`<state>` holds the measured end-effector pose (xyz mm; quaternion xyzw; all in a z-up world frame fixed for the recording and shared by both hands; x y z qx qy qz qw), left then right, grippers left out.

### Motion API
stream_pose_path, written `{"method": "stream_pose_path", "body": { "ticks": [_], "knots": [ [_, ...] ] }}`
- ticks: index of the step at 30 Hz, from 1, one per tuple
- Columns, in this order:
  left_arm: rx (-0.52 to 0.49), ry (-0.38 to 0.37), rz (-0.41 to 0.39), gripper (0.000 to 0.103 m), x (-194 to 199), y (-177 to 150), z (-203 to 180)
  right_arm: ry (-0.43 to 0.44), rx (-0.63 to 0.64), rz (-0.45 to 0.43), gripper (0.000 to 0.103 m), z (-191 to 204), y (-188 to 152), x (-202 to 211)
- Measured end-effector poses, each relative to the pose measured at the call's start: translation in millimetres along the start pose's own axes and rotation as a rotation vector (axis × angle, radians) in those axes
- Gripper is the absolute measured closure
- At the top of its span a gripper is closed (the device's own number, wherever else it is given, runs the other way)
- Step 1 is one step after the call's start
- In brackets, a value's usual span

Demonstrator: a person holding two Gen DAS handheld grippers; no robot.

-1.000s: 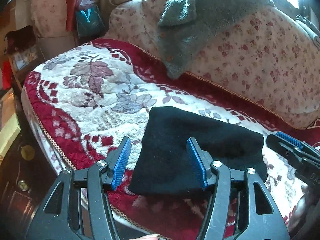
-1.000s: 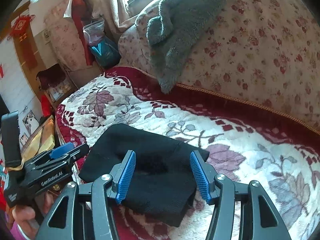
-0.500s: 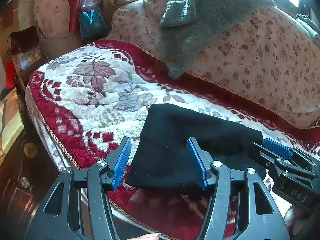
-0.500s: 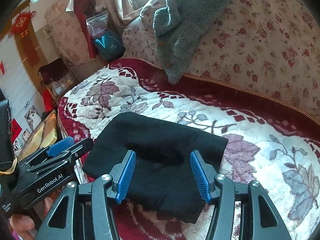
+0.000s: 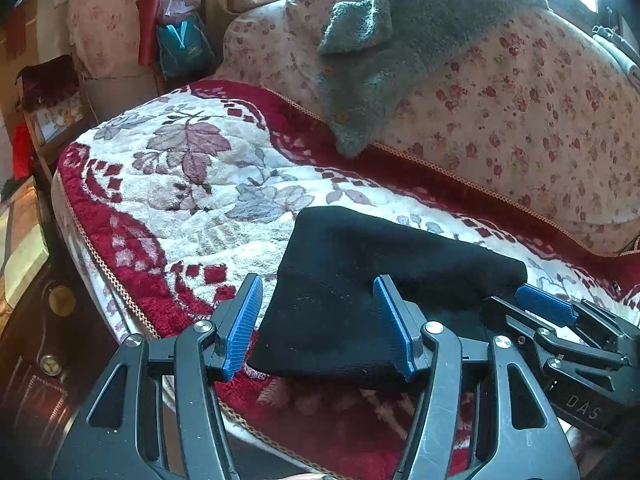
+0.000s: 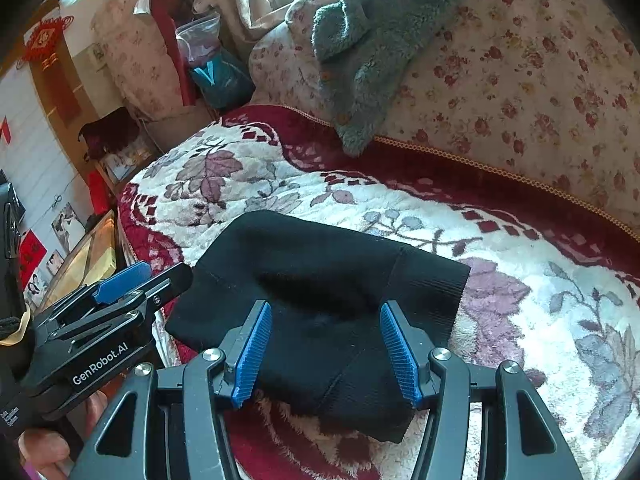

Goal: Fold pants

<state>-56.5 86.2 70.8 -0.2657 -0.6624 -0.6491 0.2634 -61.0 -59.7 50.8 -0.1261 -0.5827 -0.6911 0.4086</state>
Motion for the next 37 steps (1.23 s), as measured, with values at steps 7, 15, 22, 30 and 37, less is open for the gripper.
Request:
{"method": "stream_pose_path", "body": {
  "ticks": [7, 15, 22, 30, 37],
  "knots": [
    [-0.001, 0.002, 0.006, 0.045, -2, -2, 1, -0.002, -0.002, 0.007, 0.048, 0, -1, -3],
    [0.006, -0.002, 0.018, 0.045, -8, -3, 2, -0.011, 0.005, 0.027, 0.048, -1, -4, -9],
    [0.016, -0.002, 0.017, 0.045, -9, -2, 3, -0.017, 0.011, 0.035, 0.048, -1, -3, -11],
    [0.022, 0.013, -0.015, 0.045, -6, -1, 3, -0.015, 0.012, 0.041, 0.048, -1, -5, -12],
    [-0.004, 0.027, -0.060, 0.045, 0, 2, 1, -0.014, 0.012, 0.045, 0.048, -1, -5, -13]
  ]
}}
Point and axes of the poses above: each gripper's, at about its wrist camera, not at the fingertips, and x roughly against the way its jaws point, z to its left, y to its top, the point moved 5 cm from there along -x, roughly the way its jaws point
